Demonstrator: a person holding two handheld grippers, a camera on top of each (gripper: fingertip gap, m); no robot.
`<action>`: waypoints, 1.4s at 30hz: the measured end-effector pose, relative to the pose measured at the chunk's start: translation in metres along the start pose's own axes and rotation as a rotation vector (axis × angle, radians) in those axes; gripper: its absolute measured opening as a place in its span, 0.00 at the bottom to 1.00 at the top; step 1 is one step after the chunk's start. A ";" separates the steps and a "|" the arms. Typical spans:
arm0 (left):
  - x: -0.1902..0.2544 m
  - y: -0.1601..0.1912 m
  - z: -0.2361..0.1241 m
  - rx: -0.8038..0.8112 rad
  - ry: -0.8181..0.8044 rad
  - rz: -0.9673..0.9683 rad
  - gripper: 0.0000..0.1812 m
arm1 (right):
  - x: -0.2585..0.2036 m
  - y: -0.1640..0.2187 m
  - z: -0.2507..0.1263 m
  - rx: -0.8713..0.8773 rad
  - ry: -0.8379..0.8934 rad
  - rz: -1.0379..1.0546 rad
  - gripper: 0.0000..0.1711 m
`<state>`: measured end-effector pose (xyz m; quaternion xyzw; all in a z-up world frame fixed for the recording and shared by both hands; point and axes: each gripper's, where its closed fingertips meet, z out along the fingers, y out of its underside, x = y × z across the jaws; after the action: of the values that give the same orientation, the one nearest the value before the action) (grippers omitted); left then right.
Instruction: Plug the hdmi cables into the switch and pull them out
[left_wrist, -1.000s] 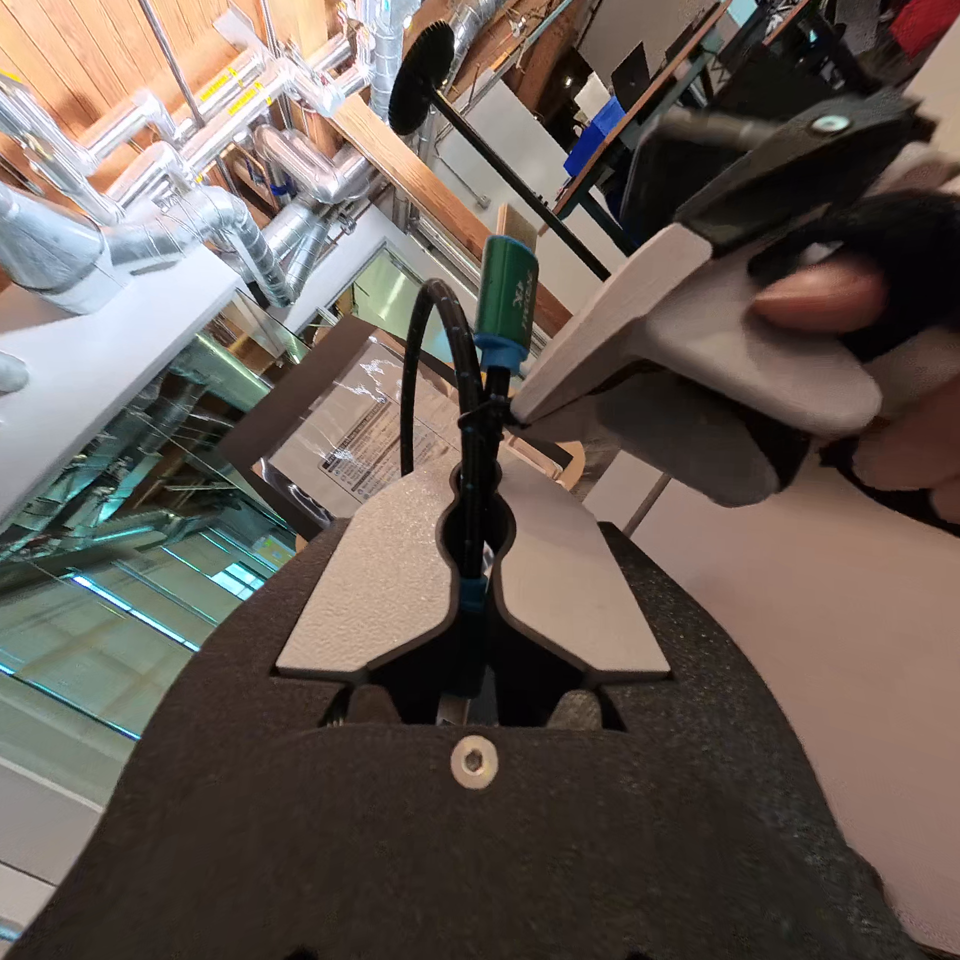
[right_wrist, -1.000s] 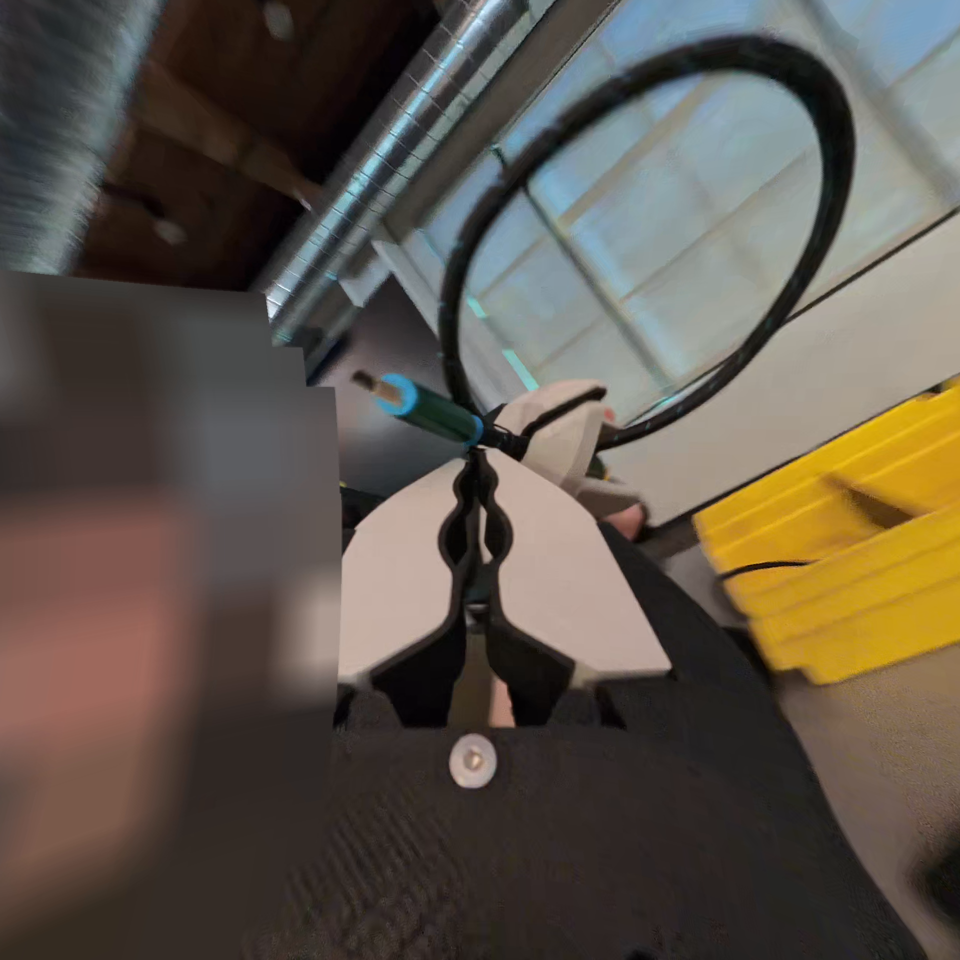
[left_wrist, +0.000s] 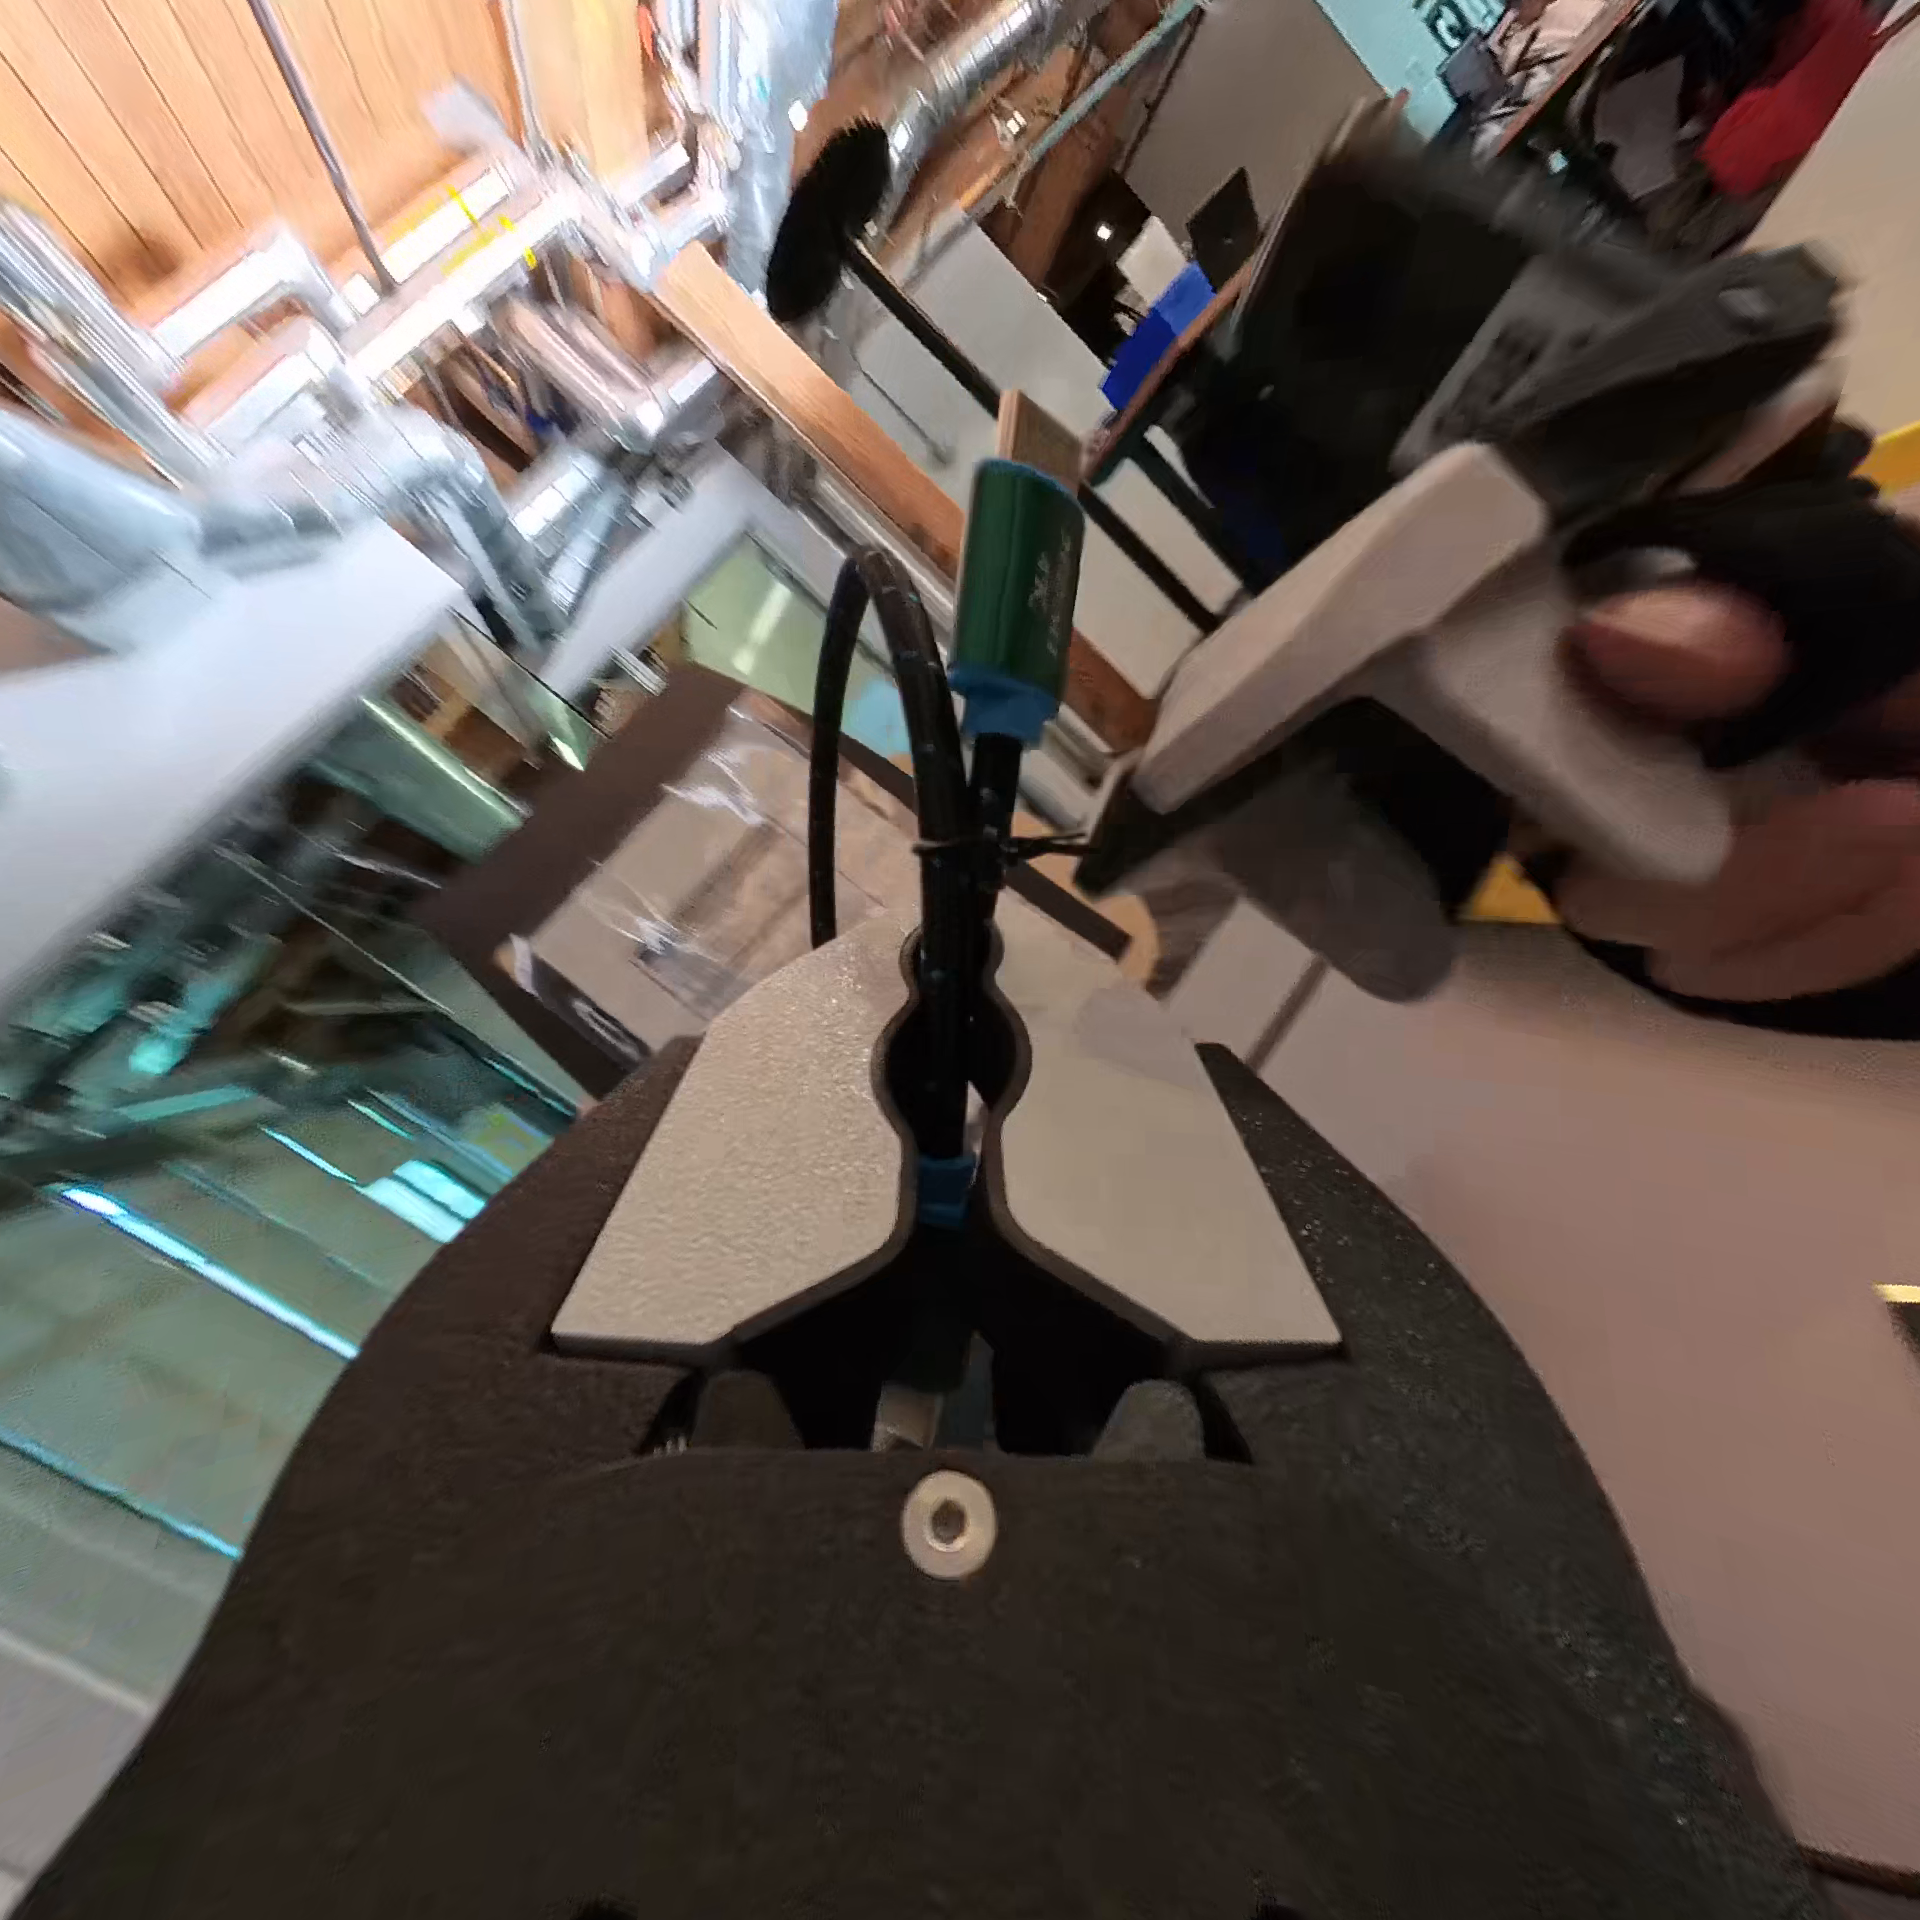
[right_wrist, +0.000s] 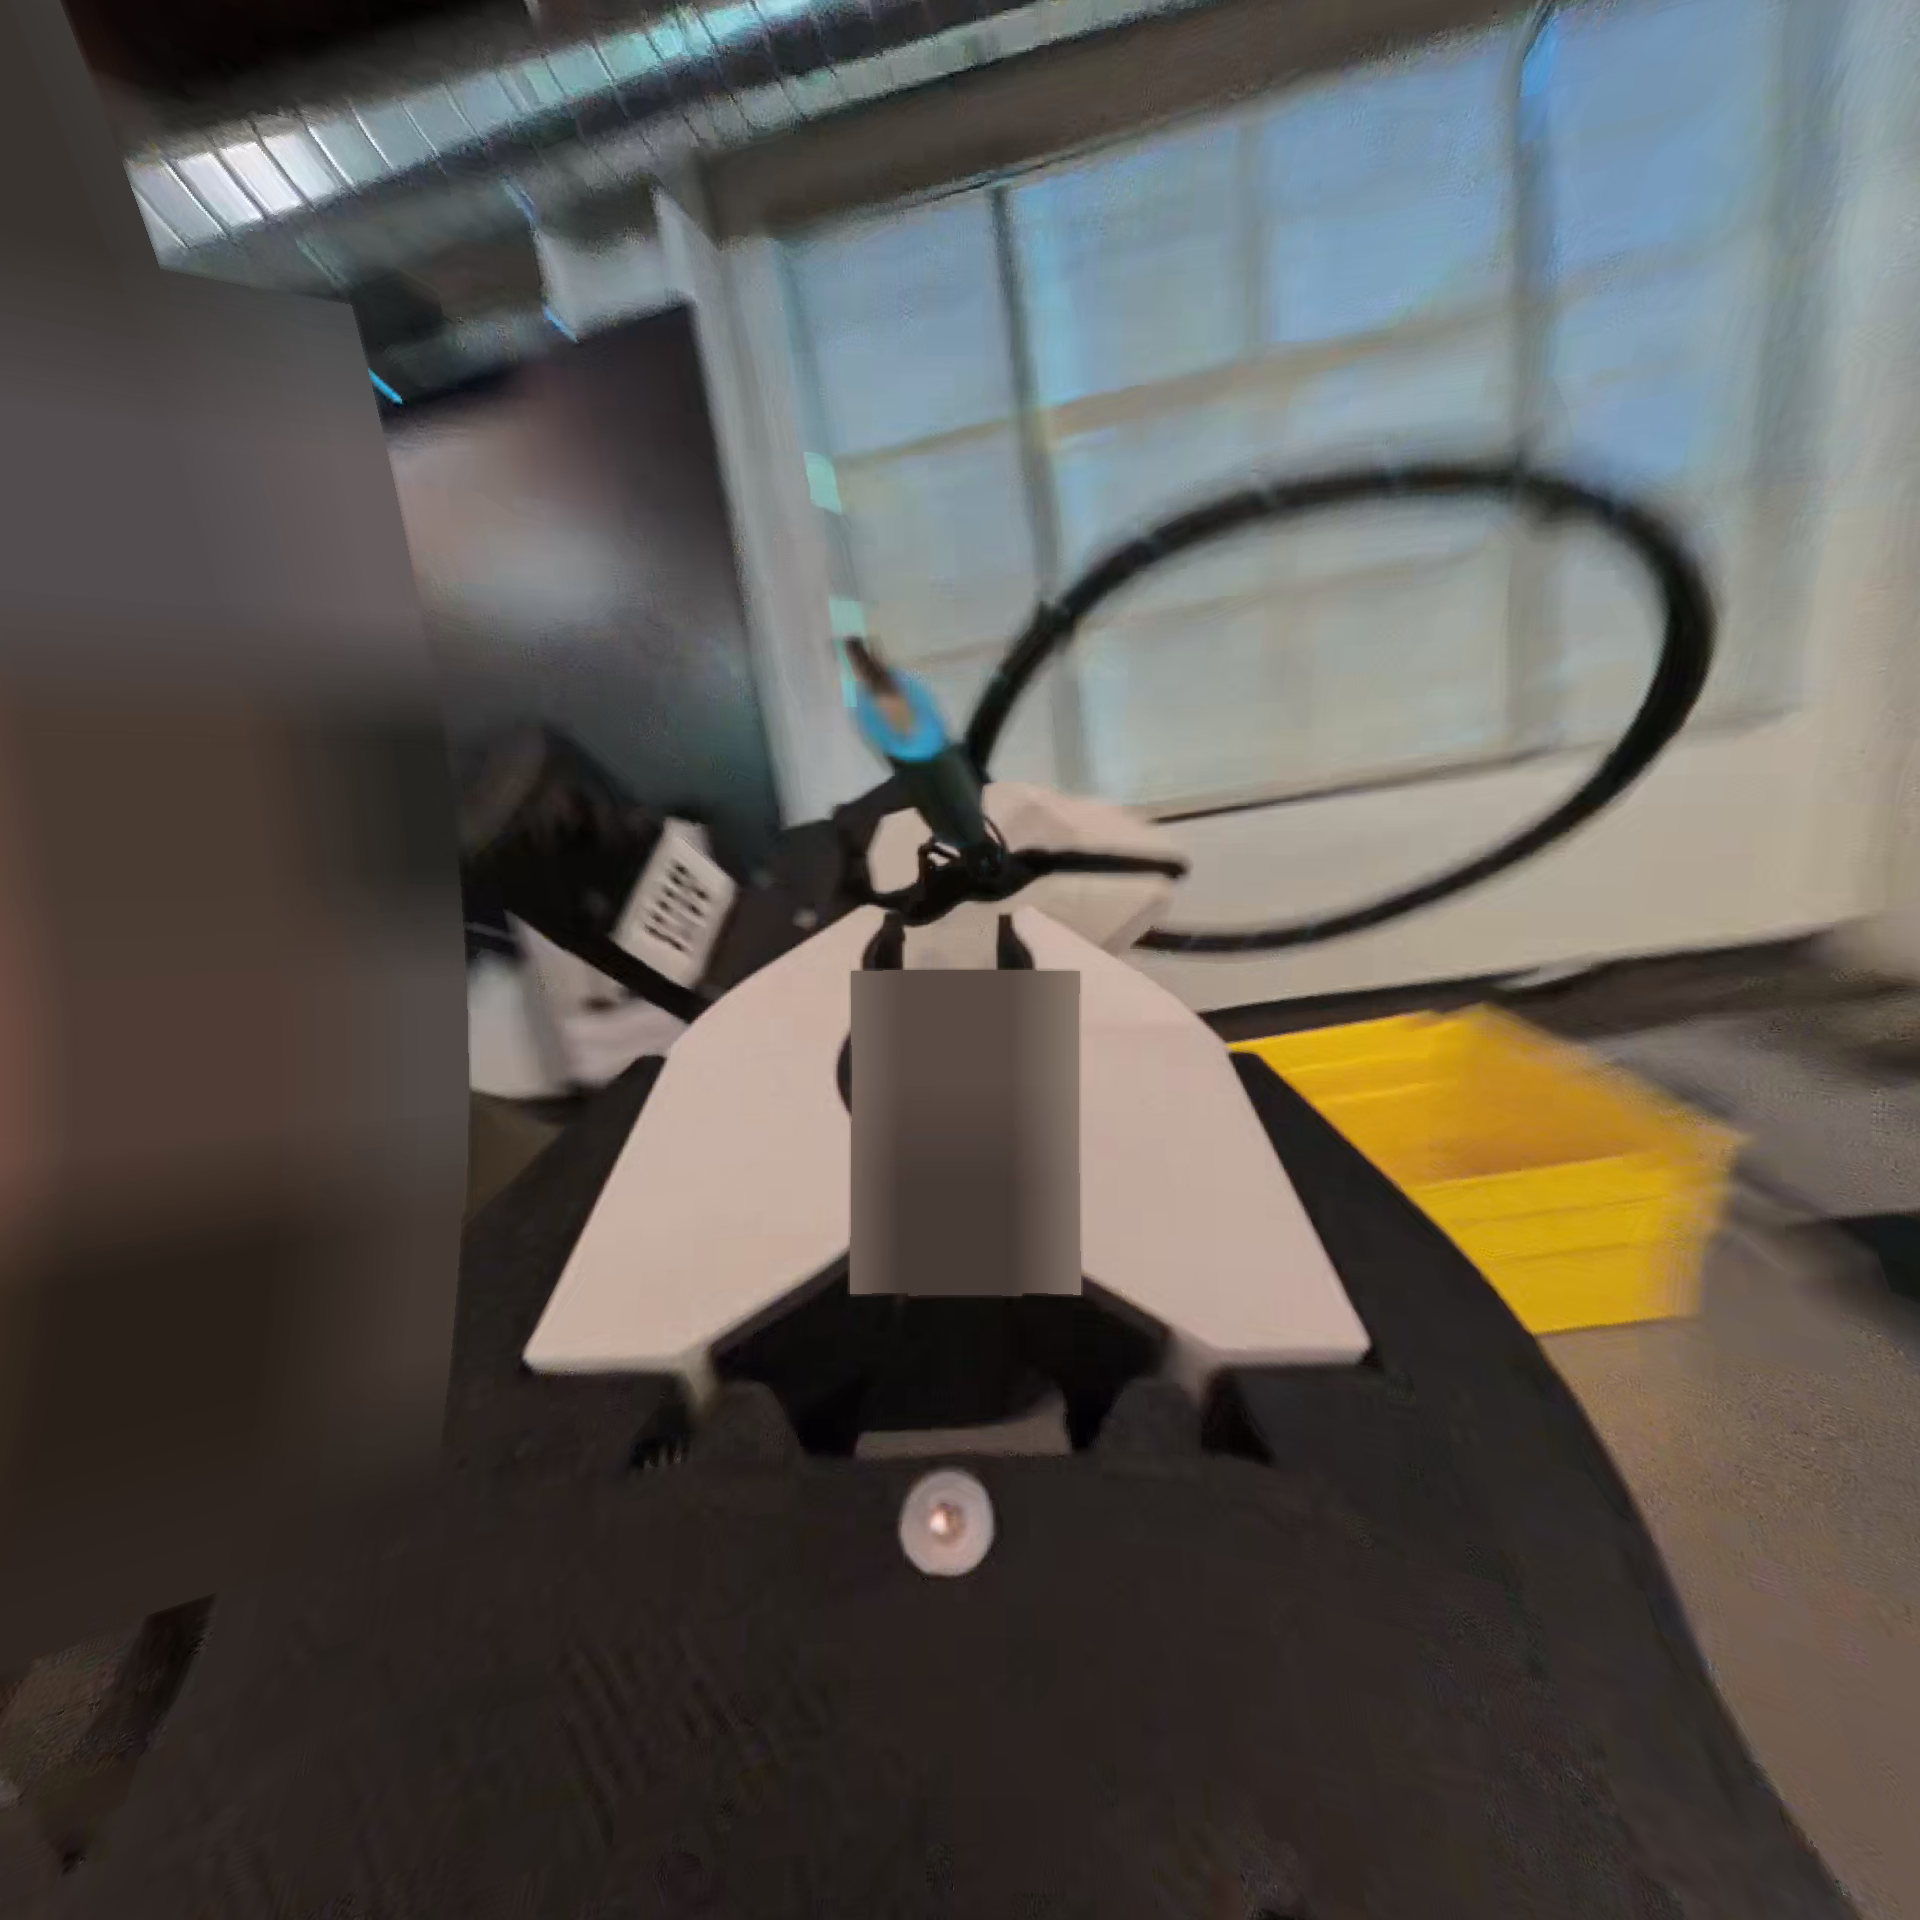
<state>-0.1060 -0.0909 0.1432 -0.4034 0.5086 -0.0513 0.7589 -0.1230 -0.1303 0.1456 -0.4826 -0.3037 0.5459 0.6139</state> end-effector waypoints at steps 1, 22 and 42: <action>0.002 0.003 0.001 -0.024 0.035 -0.058 0.02 | 0.001 -0.005 -0.004 0.003 0.091 -0.198 0.10; 0.047 0.043 0.006 -0.340 0.314 -0.350 0.02 | 0.030 0.017 -0.004 -0.441 0.756 -1.422 0.04; 0.020 0.034 0.014 -0.195 0.113 -0.119 0.01 | 0.026 0.009 -0.004 0.008 0.239 0.084 0.02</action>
<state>-0.0961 -0.0702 0.1081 -0.5013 0.5284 -0.0691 0.6817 -0.1172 -0.1068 0.1323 -0.5541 -0.2058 0.5109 0.6242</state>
